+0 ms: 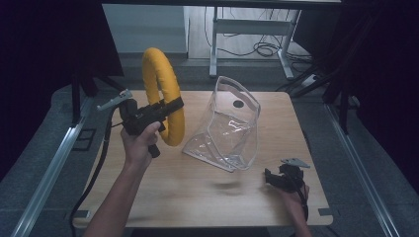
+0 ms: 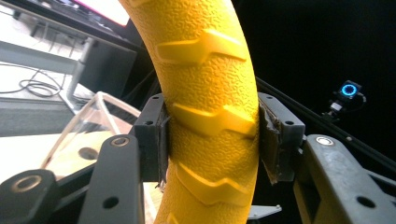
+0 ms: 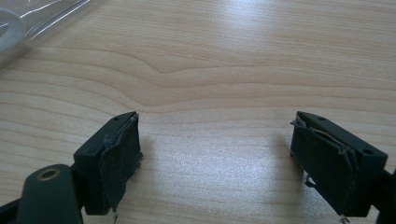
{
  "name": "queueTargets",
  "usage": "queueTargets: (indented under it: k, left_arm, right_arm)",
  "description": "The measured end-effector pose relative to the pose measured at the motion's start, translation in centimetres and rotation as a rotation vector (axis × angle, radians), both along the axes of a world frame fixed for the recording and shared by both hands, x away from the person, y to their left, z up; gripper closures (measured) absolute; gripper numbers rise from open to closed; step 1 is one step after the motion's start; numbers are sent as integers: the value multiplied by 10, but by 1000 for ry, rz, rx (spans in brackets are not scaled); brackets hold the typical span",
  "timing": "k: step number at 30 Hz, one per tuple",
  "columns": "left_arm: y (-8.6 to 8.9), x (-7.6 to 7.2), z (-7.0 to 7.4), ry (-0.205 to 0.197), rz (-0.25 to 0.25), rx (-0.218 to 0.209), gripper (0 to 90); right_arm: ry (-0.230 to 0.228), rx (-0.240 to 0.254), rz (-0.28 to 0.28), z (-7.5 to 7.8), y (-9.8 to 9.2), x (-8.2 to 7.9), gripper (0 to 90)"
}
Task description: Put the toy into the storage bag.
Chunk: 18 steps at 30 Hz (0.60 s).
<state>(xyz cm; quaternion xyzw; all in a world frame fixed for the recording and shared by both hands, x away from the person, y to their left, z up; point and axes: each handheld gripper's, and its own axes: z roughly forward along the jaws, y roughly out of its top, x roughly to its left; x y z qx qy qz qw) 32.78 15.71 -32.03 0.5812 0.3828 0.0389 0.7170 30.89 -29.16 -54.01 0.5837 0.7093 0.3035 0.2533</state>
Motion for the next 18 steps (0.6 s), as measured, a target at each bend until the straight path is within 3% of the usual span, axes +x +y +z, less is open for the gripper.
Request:
queueTargets:
  k: [18]
  left_arm:
    - [-33,3,27,-39,-40,7,506]
  right_arm:
    - [0,-5,3,0,0,0,158]
